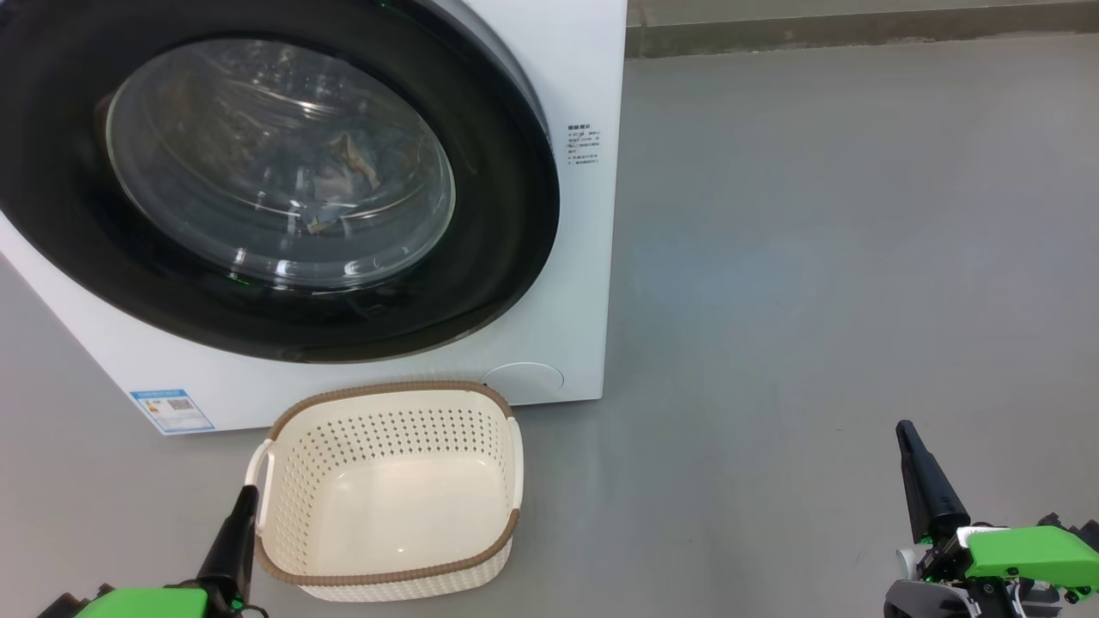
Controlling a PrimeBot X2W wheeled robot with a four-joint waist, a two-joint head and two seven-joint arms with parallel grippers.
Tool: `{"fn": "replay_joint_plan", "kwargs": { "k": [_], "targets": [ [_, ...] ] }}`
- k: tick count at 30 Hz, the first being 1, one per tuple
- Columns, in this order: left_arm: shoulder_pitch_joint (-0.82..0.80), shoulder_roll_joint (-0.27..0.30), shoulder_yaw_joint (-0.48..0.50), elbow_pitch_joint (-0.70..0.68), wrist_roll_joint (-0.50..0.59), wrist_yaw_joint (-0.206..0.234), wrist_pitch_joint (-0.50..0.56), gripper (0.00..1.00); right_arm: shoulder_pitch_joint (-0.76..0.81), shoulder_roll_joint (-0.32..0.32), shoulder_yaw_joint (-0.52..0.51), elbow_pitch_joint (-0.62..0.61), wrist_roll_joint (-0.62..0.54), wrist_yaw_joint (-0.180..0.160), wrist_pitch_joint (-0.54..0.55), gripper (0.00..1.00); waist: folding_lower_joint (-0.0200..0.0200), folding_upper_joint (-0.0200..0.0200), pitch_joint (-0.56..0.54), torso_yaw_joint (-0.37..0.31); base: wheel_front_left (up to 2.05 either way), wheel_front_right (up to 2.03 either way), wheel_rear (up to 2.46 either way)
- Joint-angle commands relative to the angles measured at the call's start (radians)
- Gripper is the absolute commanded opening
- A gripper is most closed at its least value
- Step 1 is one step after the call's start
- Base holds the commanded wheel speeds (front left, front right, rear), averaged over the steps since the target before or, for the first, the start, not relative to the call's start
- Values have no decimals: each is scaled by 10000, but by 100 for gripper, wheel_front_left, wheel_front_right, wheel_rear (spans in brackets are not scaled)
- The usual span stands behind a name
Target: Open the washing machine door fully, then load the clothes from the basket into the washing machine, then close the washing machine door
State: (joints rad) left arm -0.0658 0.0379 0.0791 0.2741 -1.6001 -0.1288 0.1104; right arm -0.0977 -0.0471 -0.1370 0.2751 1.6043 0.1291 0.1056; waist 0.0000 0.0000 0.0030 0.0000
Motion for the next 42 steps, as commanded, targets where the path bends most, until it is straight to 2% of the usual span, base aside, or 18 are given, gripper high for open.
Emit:
{"fn": "replay_joint_plan", "kwargs": {
  "k": [1,42],
  "targets": [
    [-422,124,350,-292,-83,-19,31,0,-102,-31,230,-303,41,16,79,0,0,0,0,0,0,0,0],
    [-422,123,348,-292,-85,-19,30,0,-102,-31,231,-303,43,16,77,0,0,0,0,0,0,0,0]
  ]
}}
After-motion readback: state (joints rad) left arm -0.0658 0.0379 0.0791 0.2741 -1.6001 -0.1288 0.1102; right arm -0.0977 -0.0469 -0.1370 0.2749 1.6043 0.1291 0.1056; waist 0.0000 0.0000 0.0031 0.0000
